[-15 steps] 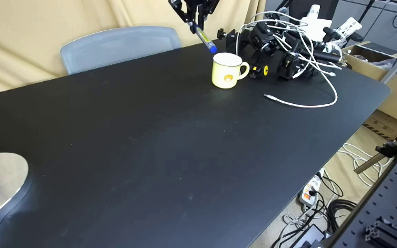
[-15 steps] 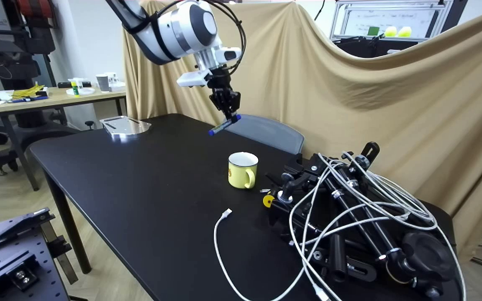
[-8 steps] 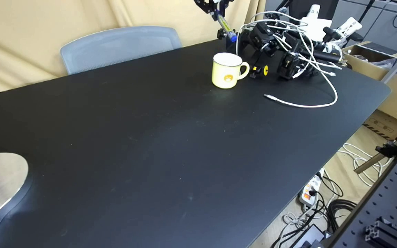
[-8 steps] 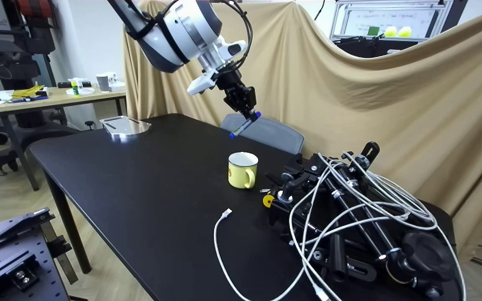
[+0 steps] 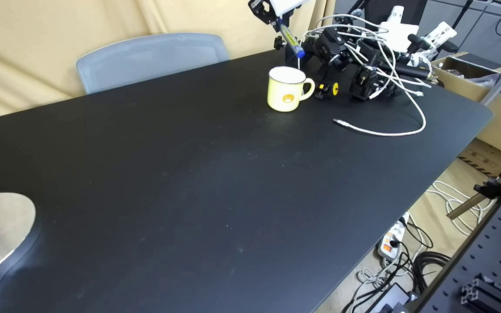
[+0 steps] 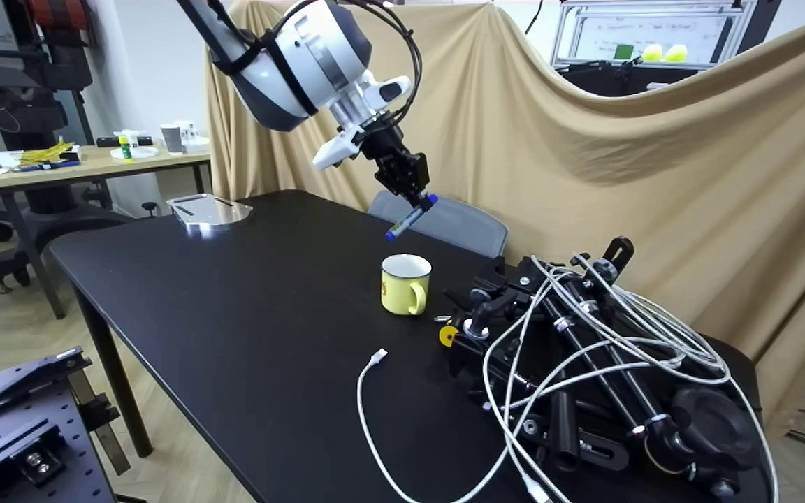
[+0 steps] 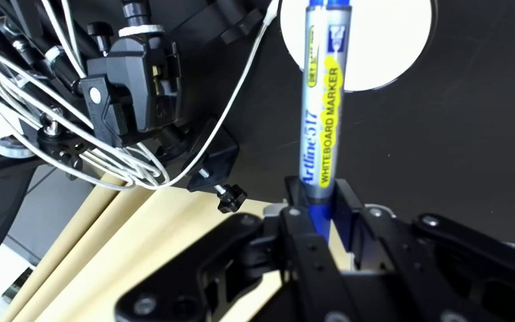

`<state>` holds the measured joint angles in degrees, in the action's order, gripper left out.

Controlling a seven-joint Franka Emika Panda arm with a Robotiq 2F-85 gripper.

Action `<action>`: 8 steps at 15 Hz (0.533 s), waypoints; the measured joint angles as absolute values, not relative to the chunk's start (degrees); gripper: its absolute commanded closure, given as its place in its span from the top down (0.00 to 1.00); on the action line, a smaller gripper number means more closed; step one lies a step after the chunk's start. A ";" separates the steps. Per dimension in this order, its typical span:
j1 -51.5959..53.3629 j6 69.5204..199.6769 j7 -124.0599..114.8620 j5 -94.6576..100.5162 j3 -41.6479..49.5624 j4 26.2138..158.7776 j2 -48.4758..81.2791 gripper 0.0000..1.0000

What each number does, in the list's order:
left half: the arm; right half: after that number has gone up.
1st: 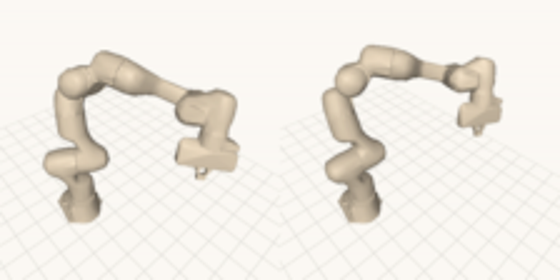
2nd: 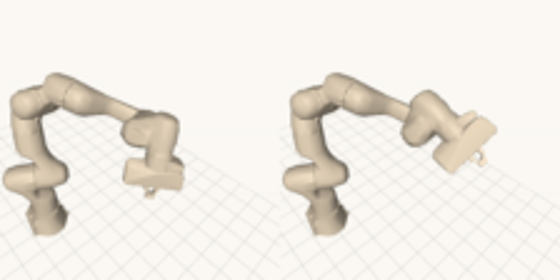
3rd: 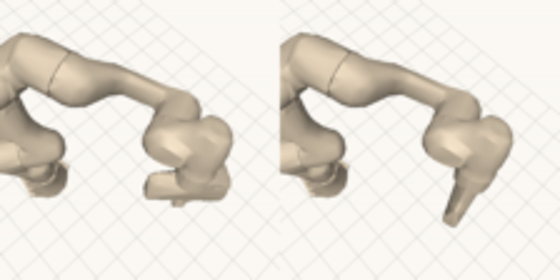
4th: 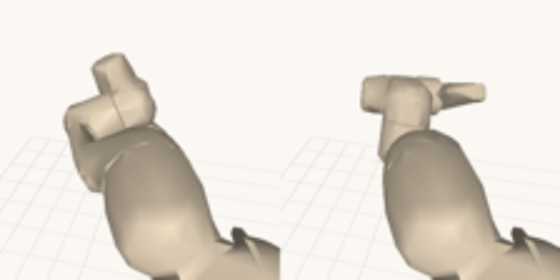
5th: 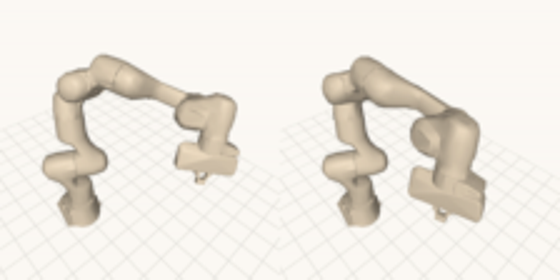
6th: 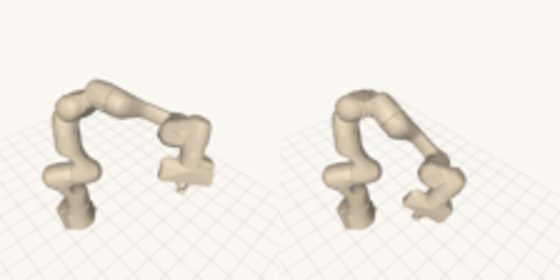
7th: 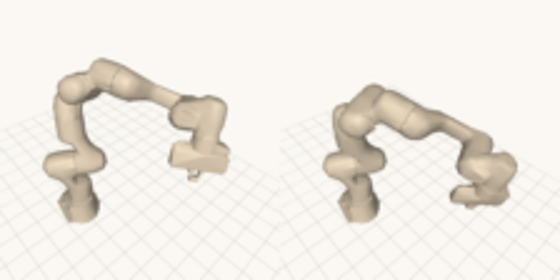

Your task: Move the marker to the yellow mug cup

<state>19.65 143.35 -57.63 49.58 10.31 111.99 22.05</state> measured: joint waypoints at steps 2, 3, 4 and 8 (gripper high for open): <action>19.81 142.26 -64.98 58.36 10.43 111.55 22.06 0.05; 19.83 141.33 -69.00 62.77 10.32 111.40 22.07 0.05; 20.37 140.22 -73.03 66.54 10.71 111.25 22.16 0.05; 19.45 132.13 -85.60 76.64 6.92 110.98 22.76 0.05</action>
